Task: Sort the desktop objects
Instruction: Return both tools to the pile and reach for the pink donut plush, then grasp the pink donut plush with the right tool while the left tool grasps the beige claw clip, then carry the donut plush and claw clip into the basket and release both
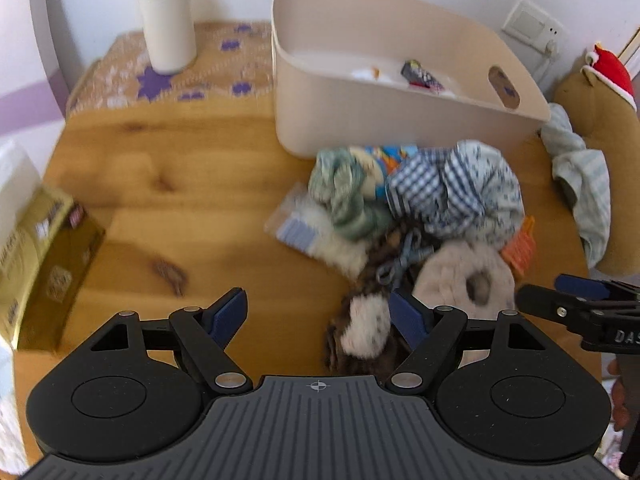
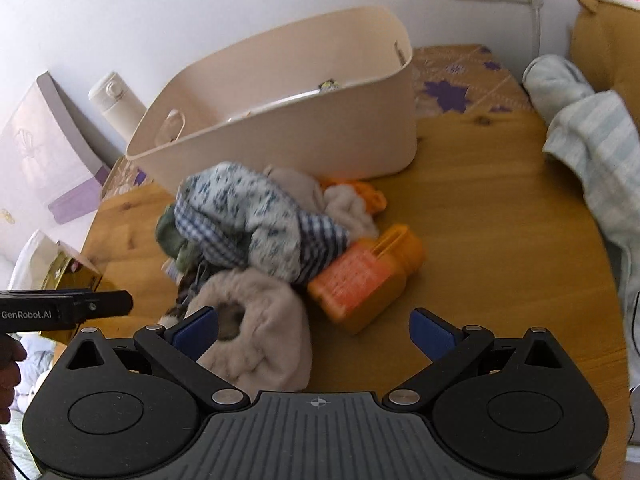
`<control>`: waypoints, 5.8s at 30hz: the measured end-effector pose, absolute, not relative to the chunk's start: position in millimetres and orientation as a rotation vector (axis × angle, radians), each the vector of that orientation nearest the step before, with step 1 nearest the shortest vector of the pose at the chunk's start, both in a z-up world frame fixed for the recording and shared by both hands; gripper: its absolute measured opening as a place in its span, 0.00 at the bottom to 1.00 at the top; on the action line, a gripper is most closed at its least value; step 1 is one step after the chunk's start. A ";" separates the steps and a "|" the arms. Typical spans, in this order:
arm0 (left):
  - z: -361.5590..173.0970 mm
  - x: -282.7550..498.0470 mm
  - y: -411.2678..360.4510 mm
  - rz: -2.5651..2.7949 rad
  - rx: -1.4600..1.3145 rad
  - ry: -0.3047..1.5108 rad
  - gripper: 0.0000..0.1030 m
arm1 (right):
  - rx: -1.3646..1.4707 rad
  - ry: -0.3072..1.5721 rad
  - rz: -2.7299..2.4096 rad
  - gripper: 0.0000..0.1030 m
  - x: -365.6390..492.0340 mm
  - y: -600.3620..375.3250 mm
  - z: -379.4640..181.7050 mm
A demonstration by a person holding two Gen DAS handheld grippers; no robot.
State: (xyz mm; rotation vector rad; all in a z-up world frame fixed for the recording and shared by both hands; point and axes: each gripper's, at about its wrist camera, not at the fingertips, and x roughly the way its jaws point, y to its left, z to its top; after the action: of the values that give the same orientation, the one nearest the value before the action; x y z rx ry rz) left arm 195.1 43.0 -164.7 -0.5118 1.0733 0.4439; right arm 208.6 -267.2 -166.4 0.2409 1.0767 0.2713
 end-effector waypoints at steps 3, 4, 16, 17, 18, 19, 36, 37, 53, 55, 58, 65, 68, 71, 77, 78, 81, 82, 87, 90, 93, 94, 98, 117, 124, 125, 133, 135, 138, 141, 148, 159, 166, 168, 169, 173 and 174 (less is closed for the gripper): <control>-171.7 188.7 36.0 0.448 -0.557 1.097 0.77 | 0.242 1.099 0.284 1.00 207.6 -261.7 -171.8; -174.7 187.0 33.4 0.449 -0.571 1.107 0.77 | 0.244 1.110 0.285 1.00 208.5 -259.8 -174.1; -185.3 180.4 18.0 0.373 -0.605 1.166 0.77 | 0.301 1.166 0.297 0.83 215.6 -246.8 -193.6; -186.4 181.1 16.2 0.351 -0.607 1.175 0.77 | 0.311 1.167 0.304 0.75 215.5 -247.7 -193.8; -187.1 182.0 13.9 0.332 -0.604 1.181 0.77 | 0.313 1.167 0.311 0.66 215.3 -248.8 -193.4; -187.5 182.7 10.3 0.320 -0.597 1.185 0.77 | 0.310 1.165 0.314 0.62 215.0 -249.2 -192.9; -200.2 226.3 -62.5 0.102 -0.098 1.214 0.77 | 0.279 1.150 0.265 0.35 199.3 -282.9 -186.3; -201.3 228.3 -64.4 0.100 -0.083 1.208 0.77 | 0.275 1.152 0.258 0.35 197.9 -285.2 -186.7; -223.7 238.5 -87.5 0.015 0.093 1.167 0.77 | 0.284 1.191 0.181 0.51 177.9 -316.3 -203.3; -226.8 239.7 -91.5 0.015 0.127 1.161 0.77 | 0.285 1.197 0.178 0.52 177.2 -314.9 -207.2; -234.2 244.0 -91.5 0.025 0.118 1.182 0.72 | 0.289 1.211 0.174 0.58 176.7 -313.2 -214.5; -236.9 244.9 -80.0 0.041 0.016 1.218 0.53 | 0.257 1.192 0.208 0.67 174.1 -309.4 -217.4; -237.5 244.7 -75.8 0.061 -0.009 1.237 0.52 | 0.257 1.188 0.210 0.65 172.5 -310.0 -218.1; -238.1 243.2 -74.0 0.060 -0.012 1.242 0.50 | 0.273 1.188 0.214 0.60 171.9 -311.8 -219.1; -234.5 239.6 -62.6 0.041 -0.150 1.248 0.43 | 0.290 1.198 0.253 0.31 170.4 -310.0 -220.6; -233.0 238.7 -61.3 0.039 -0.165 1.243 0.42 | 0.295 1.193 0.255 0.29 169.6 -310.0 -219.9; -228.5 237.2 -58.4 0.032 -0.195 1.227 0.42 | 0.308 1.176 0.267 0.27 166.4 -312.6 -216.5; -227.0 237.4 -57.6 0.032 -0.201 1.222 0.42 | 0.309 1.172 0.268 0.27 165.5 -313.7 -214.9; -214.2 230.7 -51.9 0.038 -0.256 1.193 0.42 | 0.350 1.146 0.258 0.25 162.9 -322.5 -207.0; -206.6 225.8 -54.5 0.038 -0.296 1.172 0.42 | 0.371 1.115 0.249 0.25 161.9 -328.6 -198.2; -202.0 225.9 -55.1 0.032 -0.335 1.152 0.42 | 0.362 1.084 0.246 0.25 161.1 -333.3 -187.7; -201.9 223.8 -52.9 0.032 -0.351 1.148 0.42 | 0.359 1.077 0.244 0.25 161.0 -334.0 -185.4; -210.7 212.1 -44.3 0.099 -0.338 1.221 0.42 | 0.370 1.059 0.236 0.25 160.8 -337.6 -179.9; -193.4 217.8 -34.4 0.095 -0.598 1.099 0.42 | 0.360 1.048 0.241 0.25 154.5 -336.0 -175.6; -150.7 223.5 -10.9 0.161 -0.560 0.980 0.42 | 0.359 0.974 0.258 0.25 163.3 -336.8 -149.2; -144.2 225.8 -6.2 0.173 -0.547 0.962 0.42 | 0.358 0.963 0.261 0.25 165.3 -337.0 -145.1; -104.8 239.3 31.1 0.297 -0.474 0.870 0.42 | 0.340 0.856 0.259 0.25 196.5 -344.0 -111.1; -95.4 242.3 39.7 0.345 -0.449 0.850 0.42 | 0.333 0.833 0.255 0.25 207.4 -346.0 -103.2; -81.4 245.7 52.0 0.383 -0.443 0.804 0.42 | 0.308 0.798 0.257 0.25 224.4 -347.6 -91.0; -70.8 254.5 63.5 0.432 -0.416 0.778 0.42 | 0.281 0.765 0.260 0.25 240.8 -348.7 -79.5; -57.9 278.1 88.7 0.528 -0.377 0.754 0.42 | 0.247 0.703 0.256 0.25 278.9 -346.9 -60.8; -94.3 327.1 133.4 0.685 -0.423 0.863 0.42 | 0.212 0.697 0.231 0.26 334.7 -326.0 -71.0; -122.1 346.2 147.5 0.746 -0.440 0.928 0.42 | 0.217 0.759 0.225 0.26 366.2 -301.5 -103.9; -129.8 350.0 150.5 0.762 -0.443 0.956 0.42 | 0.208 0.784 0.228 0.26 372.5 -293.7 -113.4; -132.9 352.3 152.1 0.766 -0.446 0.970 0.42 | 0.206 0.800 0.232 0.26 375.3 -290.4 -117.7; -139.5 350.5 149.9 0.736 -0.433 0.994 0.42 | 0.183 0.856 0.248 0.30 383.0 -280.3 -131.1; -138.9 349.4 147.5 0.738 -0.419 0.993 0.43 | 0.174 0.863 0.251 0.32 383.5 -278.3 -133.3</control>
State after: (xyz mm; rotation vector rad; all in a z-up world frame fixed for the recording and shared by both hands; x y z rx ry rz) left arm 349.4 147.5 -138.9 -0.4191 0.9934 0.7380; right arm 383.5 -278.3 -133.3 0.1742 0.8630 0.2513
